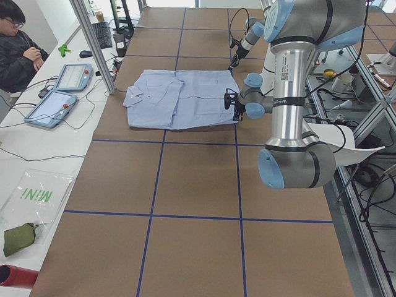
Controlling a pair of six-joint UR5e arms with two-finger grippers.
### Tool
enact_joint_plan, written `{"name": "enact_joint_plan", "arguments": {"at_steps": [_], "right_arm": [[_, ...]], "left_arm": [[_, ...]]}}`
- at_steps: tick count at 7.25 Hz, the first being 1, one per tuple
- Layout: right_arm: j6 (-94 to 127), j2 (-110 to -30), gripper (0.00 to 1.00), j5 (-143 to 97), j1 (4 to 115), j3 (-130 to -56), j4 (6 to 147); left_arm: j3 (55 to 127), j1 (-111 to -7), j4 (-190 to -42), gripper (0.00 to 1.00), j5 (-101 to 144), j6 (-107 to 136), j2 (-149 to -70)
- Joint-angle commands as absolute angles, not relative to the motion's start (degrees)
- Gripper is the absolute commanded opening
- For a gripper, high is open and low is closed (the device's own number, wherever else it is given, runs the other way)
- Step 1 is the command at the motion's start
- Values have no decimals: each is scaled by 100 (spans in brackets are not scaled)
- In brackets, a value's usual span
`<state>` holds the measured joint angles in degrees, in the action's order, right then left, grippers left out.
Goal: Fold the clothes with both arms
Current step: 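Grasp the hem corners nearest the robot with both grippers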
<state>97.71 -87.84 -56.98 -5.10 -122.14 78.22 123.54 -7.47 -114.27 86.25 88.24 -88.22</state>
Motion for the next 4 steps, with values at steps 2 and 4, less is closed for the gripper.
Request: {"name": "enact_joint_plan", "arguments": {"at_steps": [2, 4], "right_arm": [[9773, -8728, 51, -5730, -466, -12253, 8095], [9782, -8719, 60, -5722, -396, -12043, 8025]], "left_arm": [[12463, -747, -11417, 0, 8631, 8824, -8789], [12437, -747, -11417, 0, 8631, 8824, -8789]]}}
